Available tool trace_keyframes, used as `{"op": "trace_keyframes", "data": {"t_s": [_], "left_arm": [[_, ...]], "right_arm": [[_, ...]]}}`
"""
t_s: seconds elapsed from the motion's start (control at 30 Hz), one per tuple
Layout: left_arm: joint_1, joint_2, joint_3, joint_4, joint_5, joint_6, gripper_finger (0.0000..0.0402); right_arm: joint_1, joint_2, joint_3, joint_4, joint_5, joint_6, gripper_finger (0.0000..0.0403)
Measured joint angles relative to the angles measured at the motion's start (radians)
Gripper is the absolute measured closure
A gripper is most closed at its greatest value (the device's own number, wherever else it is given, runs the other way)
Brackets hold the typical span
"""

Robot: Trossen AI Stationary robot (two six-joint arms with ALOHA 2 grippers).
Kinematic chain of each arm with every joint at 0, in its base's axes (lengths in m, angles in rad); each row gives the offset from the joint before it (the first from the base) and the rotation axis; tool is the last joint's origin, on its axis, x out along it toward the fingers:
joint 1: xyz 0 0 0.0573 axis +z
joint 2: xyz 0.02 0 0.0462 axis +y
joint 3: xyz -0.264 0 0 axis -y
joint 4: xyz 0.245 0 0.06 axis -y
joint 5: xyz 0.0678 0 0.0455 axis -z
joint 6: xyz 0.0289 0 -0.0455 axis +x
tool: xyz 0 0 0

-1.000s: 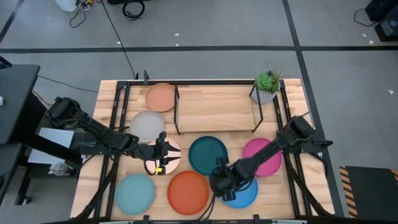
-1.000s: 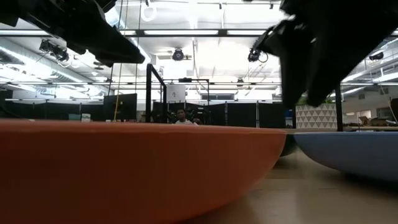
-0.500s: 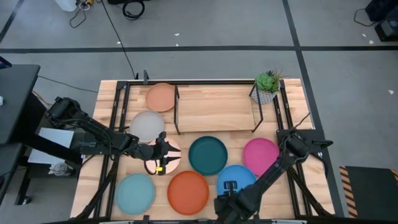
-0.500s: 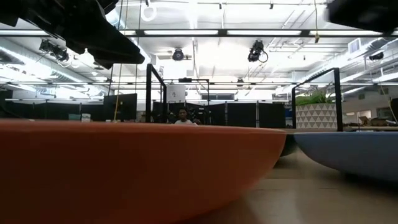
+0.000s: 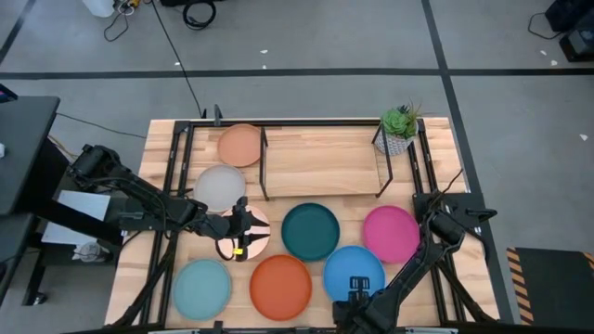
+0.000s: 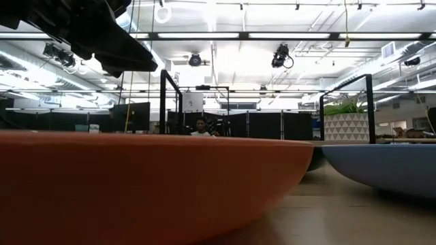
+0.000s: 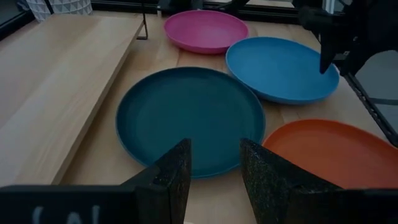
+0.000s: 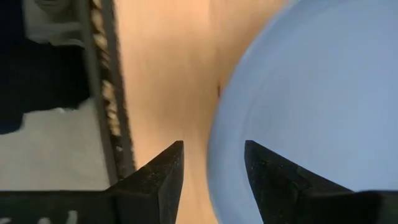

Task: Place and stack plates onto a shelf
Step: Put the blue plate on the shelf

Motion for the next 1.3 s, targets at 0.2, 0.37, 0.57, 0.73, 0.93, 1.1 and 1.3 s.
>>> {"op": "trace_keyframes", "data": {"t_s": [0.2,0.37,0.57,0.73,0.93,1.1,1.3], "left_arm": [[-0.005,0.0,0.0,0.0,0.001,0.0,0.026],[-0.012,0.0,0.0,0.002,0.052,-0.016,0.026],[-0.022,0.0,-0.001,0.059,0.194,-0.021,0.026],[-0.041,0.0,-0.001,0.086,0.201,-0.019,0.026],[-0.046,0.0,-0.001,0.085,0.201,-0.018,0.026],[-0.046,0.0,-0.001,0.101,0.201,-0.018,0.026],[-0.078,0.026,0.0,0.202,0.178,0.009,0.026]], "right_arm": [[0.015,0.009,-0.016,-0.042,0.001,0.025,0.0274],[0.015,0.009,-0.016,-0.042,-0.013,0.014,0.0325],[0.014,0.002,-0.016,-0.041,-0.051,-0.002,0.0364],[0.015,-0.001,0.008,-0.057,-0.074,-0.007,0.0369],[0.015,-0.002,0.1,-0.094,-0.077,-0.059,0.0371],[0.015,-0.003,0.203,-0.197,-0.023,-0.098,0.0373],[0.014,-0.004,0.294,-0.333,0.072,-0.177,0.0376]]}}
